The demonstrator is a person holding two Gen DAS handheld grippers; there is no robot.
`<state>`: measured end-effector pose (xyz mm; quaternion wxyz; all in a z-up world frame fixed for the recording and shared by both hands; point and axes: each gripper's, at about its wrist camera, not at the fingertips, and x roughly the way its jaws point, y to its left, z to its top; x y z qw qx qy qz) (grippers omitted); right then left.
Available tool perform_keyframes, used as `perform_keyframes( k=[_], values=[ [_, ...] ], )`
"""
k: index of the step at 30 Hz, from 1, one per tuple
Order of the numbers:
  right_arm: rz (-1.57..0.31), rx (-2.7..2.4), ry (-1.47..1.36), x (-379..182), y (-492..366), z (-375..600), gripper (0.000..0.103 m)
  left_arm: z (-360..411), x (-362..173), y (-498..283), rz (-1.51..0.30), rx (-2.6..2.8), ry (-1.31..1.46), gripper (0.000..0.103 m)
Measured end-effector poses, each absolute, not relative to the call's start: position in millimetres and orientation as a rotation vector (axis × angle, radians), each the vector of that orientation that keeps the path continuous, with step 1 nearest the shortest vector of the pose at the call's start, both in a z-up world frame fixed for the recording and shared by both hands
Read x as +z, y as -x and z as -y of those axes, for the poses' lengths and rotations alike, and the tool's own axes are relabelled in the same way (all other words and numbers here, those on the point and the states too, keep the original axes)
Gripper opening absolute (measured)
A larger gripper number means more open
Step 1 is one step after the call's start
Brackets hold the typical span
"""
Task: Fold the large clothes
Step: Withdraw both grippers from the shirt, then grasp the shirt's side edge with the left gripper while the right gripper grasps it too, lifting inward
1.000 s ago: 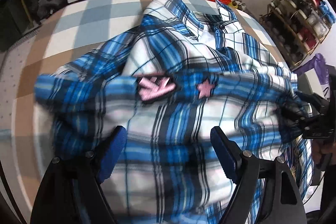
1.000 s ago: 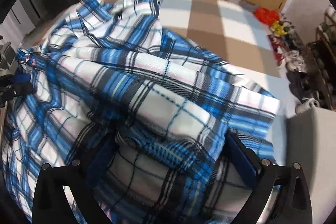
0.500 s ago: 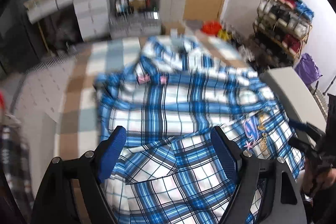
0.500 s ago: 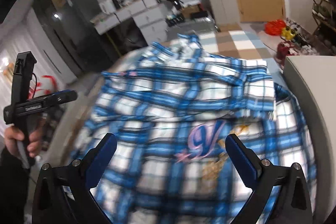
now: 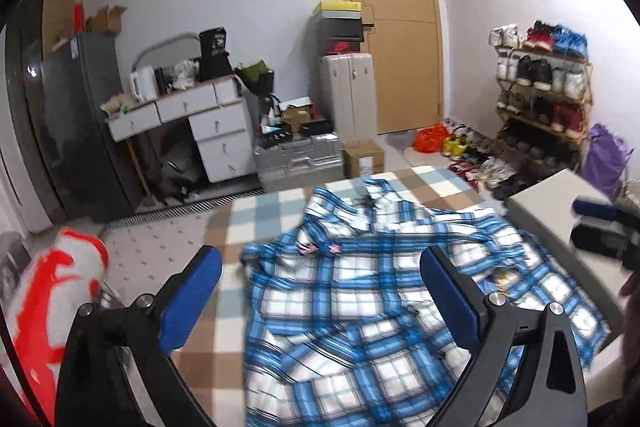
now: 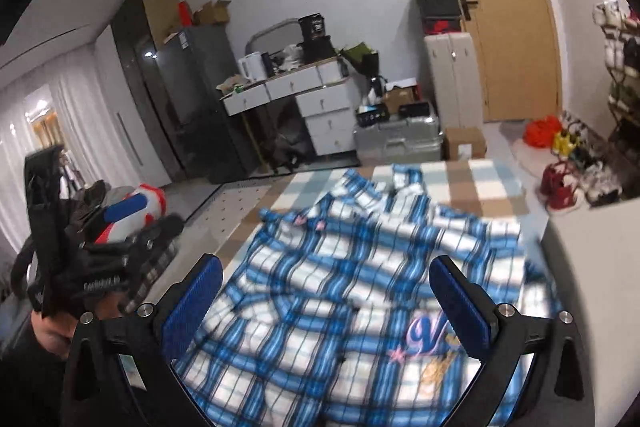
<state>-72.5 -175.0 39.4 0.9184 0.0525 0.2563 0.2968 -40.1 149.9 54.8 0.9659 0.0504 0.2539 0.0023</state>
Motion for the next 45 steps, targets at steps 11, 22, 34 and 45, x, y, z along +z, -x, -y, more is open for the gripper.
perform_keyframes(
  k=[11,22,34,45],
  values=[
    [-0.587,0.498,-0.087,51,-55,158,0.103,-157,22,-129,-0.798,-0.033,-0.070,0.097],
    [-0.732,0.531,-0.142,-32,-143,155,0.103,-169,-86,-312,-1.128,-0.088,0.258,0.097],
    [-0.787,0.610,-0.099,-72,-164,162,0.103,-150,-149,-374,-1.243,-0.059,0.186,0.086],
    [-0.791,0.570,-0.063,-63,-161,167,0.103,-161,-110,-337,-1.131,-0.143,0.176,0.005]
  ],
)
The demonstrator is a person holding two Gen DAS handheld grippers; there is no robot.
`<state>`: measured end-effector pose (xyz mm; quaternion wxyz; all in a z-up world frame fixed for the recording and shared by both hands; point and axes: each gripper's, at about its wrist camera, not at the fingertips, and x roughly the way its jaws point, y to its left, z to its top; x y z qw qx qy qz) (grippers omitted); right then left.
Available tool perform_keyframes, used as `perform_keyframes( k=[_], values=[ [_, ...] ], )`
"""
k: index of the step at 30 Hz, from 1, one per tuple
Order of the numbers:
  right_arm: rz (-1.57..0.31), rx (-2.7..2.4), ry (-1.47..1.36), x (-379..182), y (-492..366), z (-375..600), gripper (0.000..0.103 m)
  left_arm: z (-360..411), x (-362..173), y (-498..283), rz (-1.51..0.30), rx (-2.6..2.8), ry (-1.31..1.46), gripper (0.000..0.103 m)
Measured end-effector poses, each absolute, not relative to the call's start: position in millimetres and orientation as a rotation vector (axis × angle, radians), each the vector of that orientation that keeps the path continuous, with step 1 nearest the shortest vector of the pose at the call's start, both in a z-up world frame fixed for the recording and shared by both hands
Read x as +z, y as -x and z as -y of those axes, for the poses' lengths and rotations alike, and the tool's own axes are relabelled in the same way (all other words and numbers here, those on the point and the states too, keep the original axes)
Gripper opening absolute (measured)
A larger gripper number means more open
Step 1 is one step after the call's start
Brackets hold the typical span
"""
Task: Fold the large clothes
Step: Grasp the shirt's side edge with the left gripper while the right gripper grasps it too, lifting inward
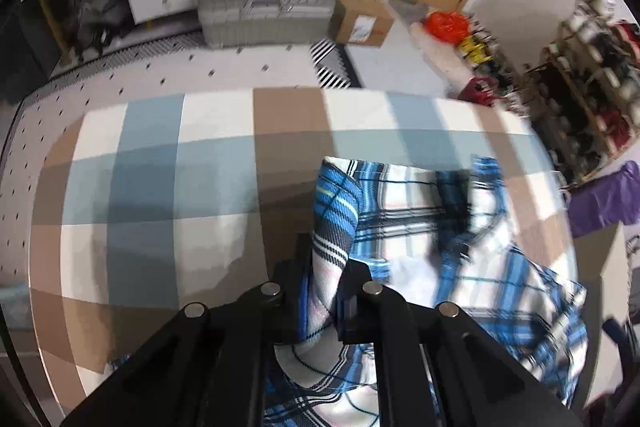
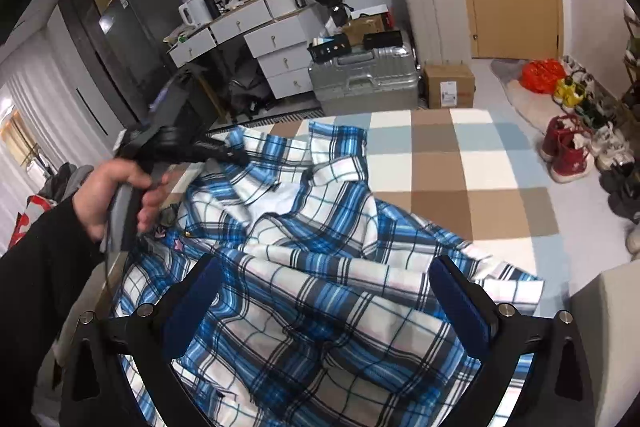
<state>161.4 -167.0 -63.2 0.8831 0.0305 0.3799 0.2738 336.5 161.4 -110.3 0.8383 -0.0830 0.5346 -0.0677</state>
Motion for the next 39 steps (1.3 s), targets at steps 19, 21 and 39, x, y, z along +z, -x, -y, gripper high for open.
perform_keyframes(
  k=[19,21,39],
  values=[
    [-1.095,0.454,0.037,-44,-312,82,0.103,-148,-65,-236,-0.674,-0.406,-0.064,0.005],
    [-1.143,0.428,0.129,-64,-314,73,0.102,-147,-68,-230,-0.681,-0.431,-0.063,0.005],
    [-1.056,0.392,0.174,-104,-267,93,0.003,-182,-54,-245,-0.795,-0.550,0.416,0.087]
  ],
)
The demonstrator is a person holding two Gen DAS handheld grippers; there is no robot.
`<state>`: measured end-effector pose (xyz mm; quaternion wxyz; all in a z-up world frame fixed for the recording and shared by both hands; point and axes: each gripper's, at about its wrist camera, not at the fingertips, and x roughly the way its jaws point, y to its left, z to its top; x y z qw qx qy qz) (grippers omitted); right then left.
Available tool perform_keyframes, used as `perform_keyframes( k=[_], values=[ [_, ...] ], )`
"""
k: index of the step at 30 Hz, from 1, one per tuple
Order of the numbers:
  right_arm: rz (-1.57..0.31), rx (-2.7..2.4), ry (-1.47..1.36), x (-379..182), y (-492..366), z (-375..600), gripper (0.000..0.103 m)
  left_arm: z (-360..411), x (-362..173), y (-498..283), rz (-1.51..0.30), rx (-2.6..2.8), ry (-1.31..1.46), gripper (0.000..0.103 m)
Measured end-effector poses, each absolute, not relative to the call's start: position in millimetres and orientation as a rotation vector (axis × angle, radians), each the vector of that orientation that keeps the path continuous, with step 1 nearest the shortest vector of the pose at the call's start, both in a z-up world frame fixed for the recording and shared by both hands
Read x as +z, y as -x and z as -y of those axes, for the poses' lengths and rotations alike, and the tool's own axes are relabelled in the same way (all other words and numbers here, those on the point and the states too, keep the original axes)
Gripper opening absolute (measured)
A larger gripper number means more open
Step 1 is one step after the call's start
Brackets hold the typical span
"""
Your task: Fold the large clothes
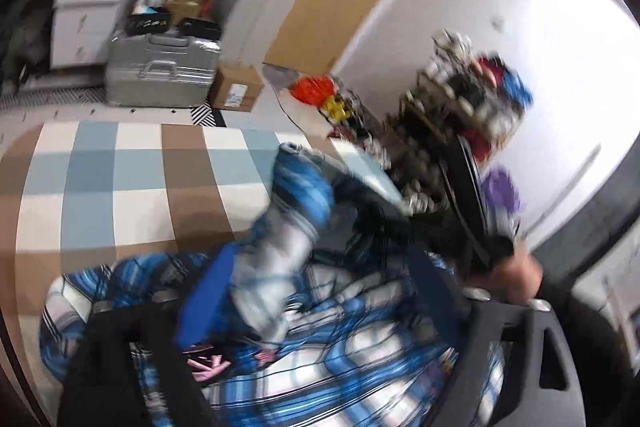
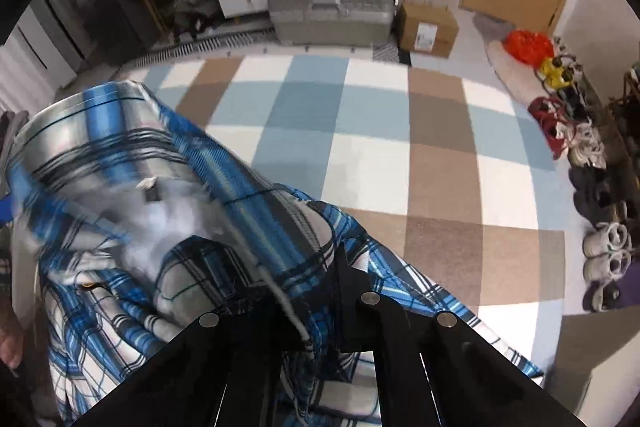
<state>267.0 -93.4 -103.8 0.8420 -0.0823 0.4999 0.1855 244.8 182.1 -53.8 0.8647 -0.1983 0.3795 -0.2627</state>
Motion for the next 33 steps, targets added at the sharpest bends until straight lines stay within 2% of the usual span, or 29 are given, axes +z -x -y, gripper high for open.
perform_keyframes(
  k=[3,10,14,23,24,26,27,29,33],
  values=[
    [-0.986,0.403,0.135,-88,-258,100,0.003,-165,-46,-246,-0.824,-0.512,0.348,0.087],
    [-0.901,0.450,0.053,-65,-242,108,0.003,-105,-50,-263,-0.900,-0.210,-0.055,0.087],
    [-0.881,0.457,0.070,-63,-233,113,0.003,-101,-47,-269,-0.848,-0.108,-0.071,0.087],
    [-0.866,0.490,0.057,-60,-223,122,0.003,-127,-69,-285,-1.036,-0.129,0.002,0.086],
    [-0.866,0.492,0.060,-60,-221,122,0.003,-130,-70,-283,-1.049,-0.159,0.048,0.081],
    [-0.865,0.492,0.065,-61,-219,121,0.003,-136,-72,-281,-1.093,-0.185,0.106,0.039],
    [-0.865,0.494,0.070,-60,-218,121,0.003,-137,-75,-280,-1.129,-0.188,0.124,0.006],
    [-0.858,0.487,0.084,-59,-215,121,0.003,-141,-76,-276,-1.157,-0.189,0.150,0.003],
    [-0.841,0.454,0.100,-51,-212,121,0.002,-144,-56,-266,-1.065,-0.147,0.128,0.003]
  ],
)
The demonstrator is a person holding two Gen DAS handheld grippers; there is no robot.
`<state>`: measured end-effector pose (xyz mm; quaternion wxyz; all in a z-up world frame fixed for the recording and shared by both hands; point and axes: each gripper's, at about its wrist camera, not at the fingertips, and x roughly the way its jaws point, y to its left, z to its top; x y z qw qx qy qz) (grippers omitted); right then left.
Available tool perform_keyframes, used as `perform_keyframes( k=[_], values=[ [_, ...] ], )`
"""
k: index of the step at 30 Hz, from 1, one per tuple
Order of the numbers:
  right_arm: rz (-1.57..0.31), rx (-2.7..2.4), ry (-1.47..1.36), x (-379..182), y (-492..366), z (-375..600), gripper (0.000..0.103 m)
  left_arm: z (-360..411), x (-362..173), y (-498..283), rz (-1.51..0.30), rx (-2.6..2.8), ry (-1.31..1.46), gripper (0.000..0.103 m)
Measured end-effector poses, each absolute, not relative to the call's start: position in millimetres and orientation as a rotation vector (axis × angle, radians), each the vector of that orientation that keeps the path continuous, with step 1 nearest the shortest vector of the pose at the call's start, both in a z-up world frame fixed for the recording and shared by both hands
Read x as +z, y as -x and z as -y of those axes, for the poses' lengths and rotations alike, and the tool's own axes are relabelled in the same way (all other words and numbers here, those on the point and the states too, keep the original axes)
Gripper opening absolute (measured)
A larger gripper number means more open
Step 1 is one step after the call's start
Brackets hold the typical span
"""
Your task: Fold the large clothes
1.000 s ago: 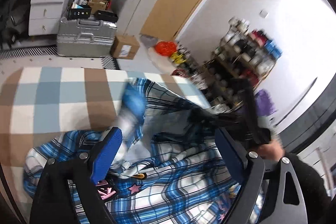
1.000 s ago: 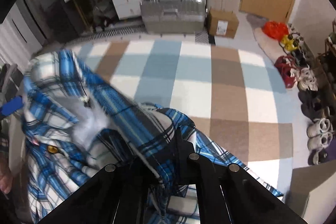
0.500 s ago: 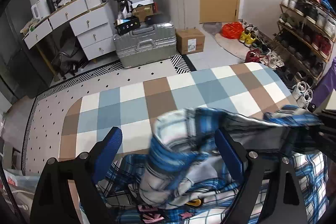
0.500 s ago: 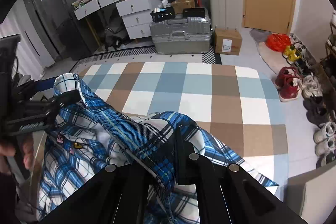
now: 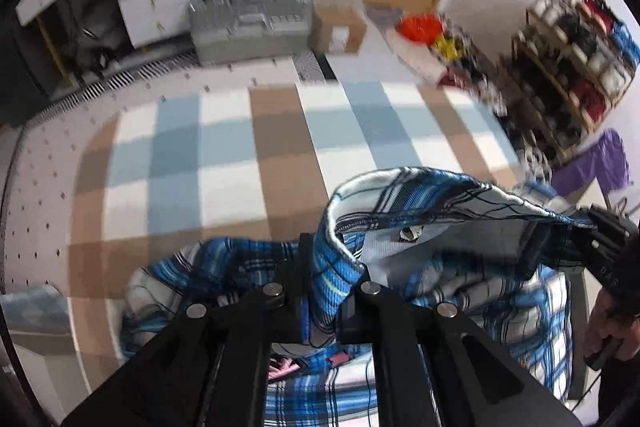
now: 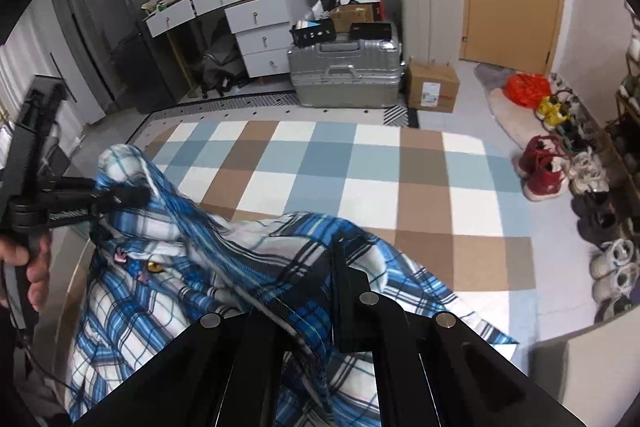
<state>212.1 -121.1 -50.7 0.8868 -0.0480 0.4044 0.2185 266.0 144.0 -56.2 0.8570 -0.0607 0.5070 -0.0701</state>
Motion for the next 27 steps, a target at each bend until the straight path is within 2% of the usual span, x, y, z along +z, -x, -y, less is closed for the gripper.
perform_keyframes(
  k=[5,9,14,22,27],
  values=[
    [-0.764,0.312,0.201,-16,-226,106,0.002,-127,-13,-258,-0.911,-0.091,0.007,0.003],
    [-0.744,0.300,0.145,16,-228,108,0.002,-115,16,-232,-0.818,-0.075,-0.065,0.003],
    [-0.693,0.363,0.135,28,-165,128,0.002,-129,19,-172,-0.758,-0.156,-0.018,0.003],
    [-0.611,0.356,0.147,-29,-32,157,0.002,-121,-23,-60,-0.705,-0.309,0.079,0.003],
    [-0.710,0.315,0.097,-88,7,162,0.002,-114,-67,-43,-0.798,-0.314,0.131,0.003]
  ],
)
